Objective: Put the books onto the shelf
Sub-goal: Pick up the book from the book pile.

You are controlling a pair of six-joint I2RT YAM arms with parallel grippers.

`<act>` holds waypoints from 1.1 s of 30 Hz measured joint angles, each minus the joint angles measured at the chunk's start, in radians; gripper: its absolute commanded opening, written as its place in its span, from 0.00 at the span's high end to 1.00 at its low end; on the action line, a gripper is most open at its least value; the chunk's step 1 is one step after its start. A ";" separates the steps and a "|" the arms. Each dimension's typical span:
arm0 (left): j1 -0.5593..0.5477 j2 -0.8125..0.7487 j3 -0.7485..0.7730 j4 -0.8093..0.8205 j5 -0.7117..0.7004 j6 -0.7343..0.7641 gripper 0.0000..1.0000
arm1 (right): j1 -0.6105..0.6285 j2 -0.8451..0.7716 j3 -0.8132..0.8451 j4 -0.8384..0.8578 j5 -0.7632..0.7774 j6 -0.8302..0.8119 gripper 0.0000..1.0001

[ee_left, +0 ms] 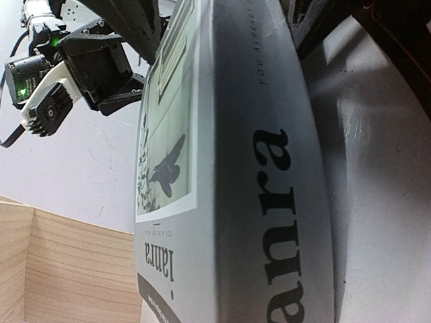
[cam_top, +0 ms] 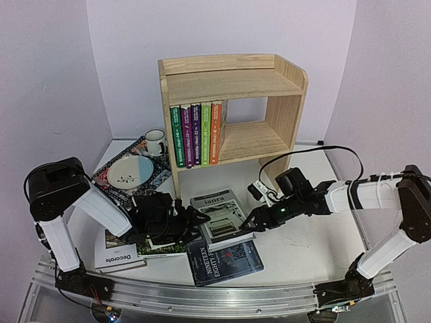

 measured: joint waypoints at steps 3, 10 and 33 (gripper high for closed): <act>-0.002 0.011 -0.003 0.026 -0.003 0.002 0.61 | 0.000 0.001 0.005 -0.006 0.001 0.000 0.38; -0.002 -0.081 -0.074 0.052 -0.052 0.046 0.71 | 0.000 0.000 0.007 -0.018 0.002 0.001 0.32; -0.048 -0.344 -0.085 -0.034 0.227 0.091 0.64 | 0.000 -0.531 0.218 -0.460 0.327 -0.118 0.08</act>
